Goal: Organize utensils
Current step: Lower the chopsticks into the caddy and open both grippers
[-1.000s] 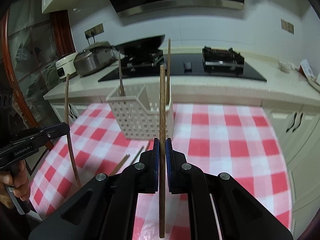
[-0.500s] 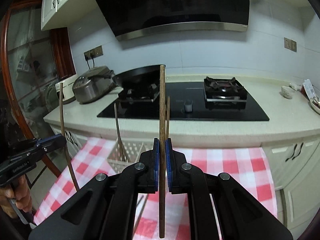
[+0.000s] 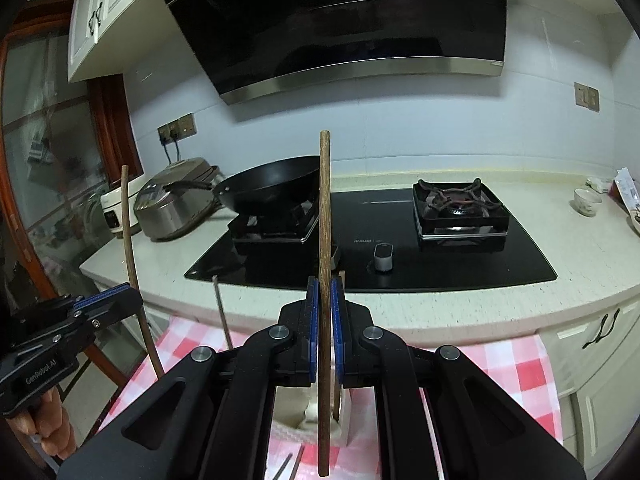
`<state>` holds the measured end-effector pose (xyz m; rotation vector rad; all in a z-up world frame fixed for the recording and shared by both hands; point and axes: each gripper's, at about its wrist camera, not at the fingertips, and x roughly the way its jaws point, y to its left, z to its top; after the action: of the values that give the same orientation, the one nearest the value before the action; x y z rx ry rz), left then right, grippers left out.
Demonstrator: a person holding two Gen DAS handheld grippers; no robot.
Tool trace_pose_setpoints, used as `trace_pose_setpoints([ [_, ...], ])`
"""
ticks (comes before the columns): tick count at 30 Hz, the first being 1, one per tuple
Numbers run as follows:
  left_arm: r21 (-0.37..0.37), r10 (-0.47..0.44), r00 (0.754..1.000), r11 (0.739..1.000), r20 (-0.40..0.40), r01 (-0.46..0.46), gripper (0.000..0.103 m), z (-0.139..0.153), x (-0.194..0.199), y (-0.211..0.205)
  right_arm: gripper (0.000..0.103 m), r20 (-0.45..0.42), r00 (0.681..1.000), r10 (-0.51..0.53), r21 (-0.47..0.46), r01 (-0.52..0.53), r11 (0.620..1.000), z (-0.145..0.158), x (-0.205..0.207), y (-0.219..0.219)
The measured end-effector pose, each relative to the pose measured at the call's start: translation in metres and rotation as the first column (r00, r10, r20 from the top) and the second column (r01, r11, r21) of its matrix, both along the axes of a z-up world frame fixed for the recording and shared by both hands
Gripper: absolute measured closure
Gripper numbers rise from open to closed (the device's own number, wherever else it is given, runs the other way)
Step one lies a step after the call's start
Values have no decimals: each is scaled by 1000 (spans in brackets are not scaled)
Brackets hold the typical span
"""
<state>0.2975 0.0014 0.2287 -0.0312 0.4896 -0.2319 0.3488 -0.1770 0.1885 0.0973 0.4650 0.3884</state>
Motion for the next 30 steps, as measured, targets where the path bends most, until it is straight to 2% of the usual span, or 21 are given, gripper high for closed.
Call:
trace_pose_setpoints([
  [16, -13, 29, 1000, 999, 1, -29, 97, -14, 47, 2, 94, 22, 997, -69, 73, 67, 995, -10, 42, 4],
  [30, -31, 40, 999, 999, 11, -40, 97, -17, 67, 8, 94, -19, 997, -75, 65, 76, 995, -38, 60, 14],
])
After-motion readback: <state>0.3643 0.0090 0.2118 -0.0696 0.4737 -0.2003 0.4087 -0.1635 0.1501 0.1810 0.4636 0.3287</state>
